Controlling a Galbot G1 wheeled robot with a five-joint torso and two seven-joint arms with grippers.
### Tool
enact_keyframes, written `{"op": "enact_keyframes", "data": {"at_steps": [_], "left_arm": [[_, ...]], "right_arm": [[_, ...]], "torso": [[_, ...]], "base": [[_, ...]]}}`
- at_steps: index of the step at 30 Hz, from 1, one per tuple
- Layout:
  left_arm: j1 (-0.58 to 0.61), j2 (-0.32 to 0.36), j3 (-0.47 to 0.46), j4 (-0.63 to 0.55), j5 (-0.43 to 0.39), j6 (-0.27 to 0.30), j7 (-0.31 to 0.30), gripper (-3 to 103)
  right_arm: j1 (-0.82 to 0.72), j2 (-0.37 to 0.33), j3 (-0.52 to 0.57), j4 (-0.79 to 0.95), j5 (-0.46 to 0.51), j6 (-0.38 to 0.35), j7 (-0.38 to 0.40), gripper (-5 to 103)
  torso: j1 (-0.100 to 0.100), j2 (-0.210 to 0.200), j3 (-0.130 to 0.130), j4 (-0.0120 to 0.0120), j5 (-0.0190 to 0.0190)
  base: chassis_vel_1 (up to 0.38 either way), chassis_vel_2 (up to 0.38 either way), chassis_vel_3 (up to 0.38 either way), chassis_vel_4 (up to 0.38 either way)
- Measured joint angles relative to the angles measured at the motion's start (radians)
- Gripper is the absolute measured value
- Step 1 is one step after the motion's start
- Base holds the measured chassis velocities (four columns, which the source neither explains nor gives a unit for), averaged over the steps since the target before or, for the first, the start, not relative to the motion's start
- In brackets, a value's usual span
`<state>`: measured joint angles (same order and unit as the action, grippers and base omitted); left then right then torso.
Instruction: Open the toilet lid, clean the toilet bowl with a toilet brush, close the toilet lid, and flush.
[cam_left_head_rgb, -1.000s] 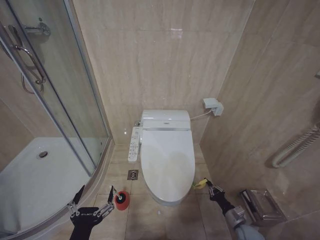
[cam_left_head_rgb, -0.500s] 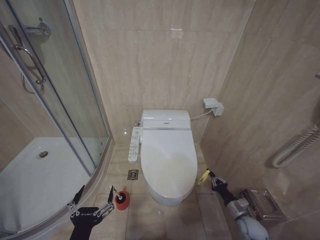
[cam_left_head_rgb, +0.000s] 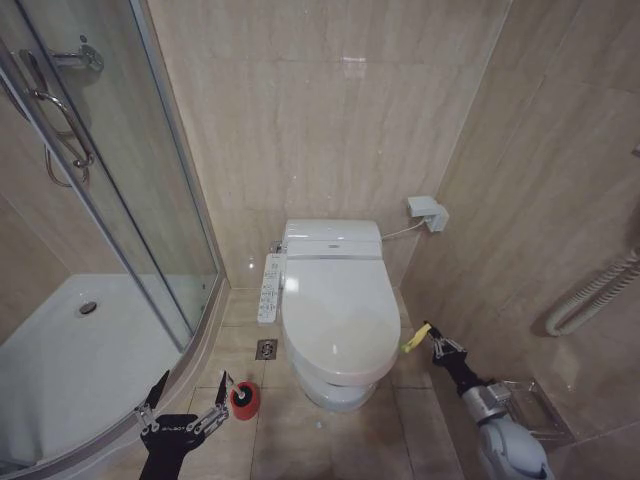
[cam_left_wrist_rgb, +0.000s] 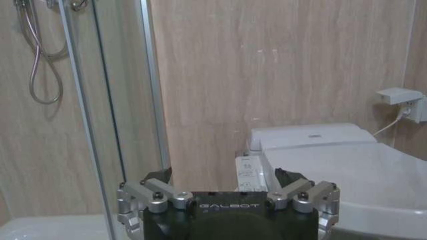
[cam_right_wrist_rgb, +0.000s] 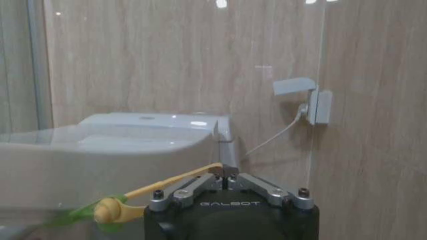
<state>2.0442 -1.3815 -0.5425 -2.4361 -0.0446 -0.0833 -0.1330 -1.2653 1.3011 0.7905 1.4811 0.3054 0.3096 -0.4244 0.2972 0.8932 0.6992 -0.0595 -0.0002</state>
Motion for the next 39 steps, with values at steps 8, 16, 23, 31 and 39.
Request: {"op": "enact_keyframes", "data": {"at_steps": [8,16,23,31,39], "left_arm": [[0.0,0.0,0.0,0.0,0.0,0.0,0.0,100],[0.0,0.0,0.0,0.0,0.0,0.0,0.0,100],[0.0,0.0,0.0,0.0,0.0,0.0,0.0,100],[0.0,0.0,0.0,0.0,0.0,0.0,0.0,100],[0.0,0.0,0.0,0.0,0.0,0.0,0.0,100]], "right_arm": [[0.035,-0.002,0.0,0.015,0.014,-0.02,0.024,1],[0.078,-0.008,0.0,0.023,0.027,-0.041,0.04,1],[0.127,-0.02,0.0,0.023,0.038,-0.063,0.057,1],[0.18,-0.029,-0.02,0.017,0.043,-0.094,0.076,1],[0.228,-0.056,-0.048,-0.019,0.045,-0.107,0.105,1]], "torso": [[0.0,0.0,0.0,0.0001,0.0001],[0.0,0.0,0.0,0.0001,0.0],[0.0,0.0,0.0,0.0002,0.0],[0.0,0.0,0.0,-0.0002,-0.0001],[0.0,0.0,0.0,0.0002,0.0002]], "base": [[0.0,0.0,0.0,0.0],[0.0,0.0,0.0,0.0],[0.0,0.0,0.0,0.0],[0.0,0.0,0.0,0.0],[0.0,0.0,0.0,0.0]]}}
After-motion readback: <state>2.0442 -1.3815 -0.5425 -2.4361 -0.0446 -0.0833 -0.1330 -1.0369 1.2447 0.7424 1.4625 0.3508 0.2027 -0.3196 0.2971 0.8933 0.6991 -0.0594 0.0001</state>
